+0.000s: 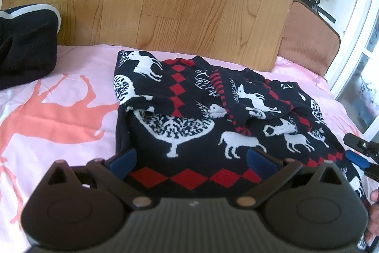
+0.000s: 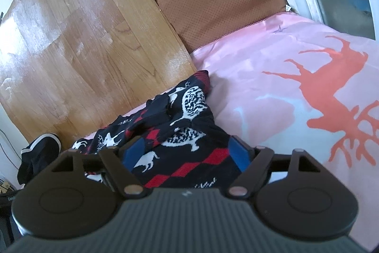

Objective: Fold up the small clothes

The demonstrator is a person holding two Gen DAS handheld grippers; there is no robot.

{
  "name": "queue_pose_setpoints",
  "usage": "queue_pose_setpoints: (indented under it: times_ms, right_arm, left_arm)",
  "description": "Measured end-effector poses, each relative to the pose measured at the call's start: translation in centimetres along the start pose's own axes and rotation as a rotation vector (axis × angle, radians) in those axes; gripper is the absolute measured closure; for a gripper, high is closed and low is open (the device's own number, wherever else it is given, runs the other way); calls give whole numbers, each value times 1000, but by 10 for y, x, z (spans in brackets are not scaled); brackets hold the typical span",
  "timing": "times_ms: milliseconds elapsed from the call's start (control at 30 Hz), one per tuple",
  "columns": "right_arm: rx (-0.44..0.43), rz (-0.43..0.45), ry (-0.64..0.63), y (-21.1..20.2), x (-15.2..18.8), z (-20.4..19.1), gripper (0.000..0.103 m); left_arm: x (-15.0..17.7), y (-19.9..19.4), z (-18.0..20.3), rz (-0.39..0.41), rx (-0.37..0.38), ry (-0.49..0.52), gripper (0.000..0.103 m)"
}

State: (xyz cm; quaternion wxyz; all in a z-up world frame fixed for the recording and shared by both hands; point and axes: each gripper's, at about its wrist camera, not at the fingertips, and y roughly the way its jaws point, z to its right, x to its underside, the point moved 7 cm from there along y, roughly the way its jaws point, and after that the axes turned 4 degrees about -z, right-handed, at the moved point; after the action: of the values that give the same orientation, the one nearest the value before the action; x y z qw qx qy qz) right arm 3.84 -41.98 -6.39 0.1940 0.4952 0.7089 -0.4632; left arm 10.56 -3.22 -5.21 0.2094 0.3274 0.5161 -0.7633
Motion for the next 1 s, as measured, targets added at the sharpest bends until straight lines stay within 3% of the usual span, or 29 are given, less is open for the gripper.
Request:
queue_pose_setpoints:
  times_ms: [1000]
  right_arm:
    - [-5,-1,3,0,0,0,20]
  left_arm:
    - [0,-1,-1,1,12,-5,0]
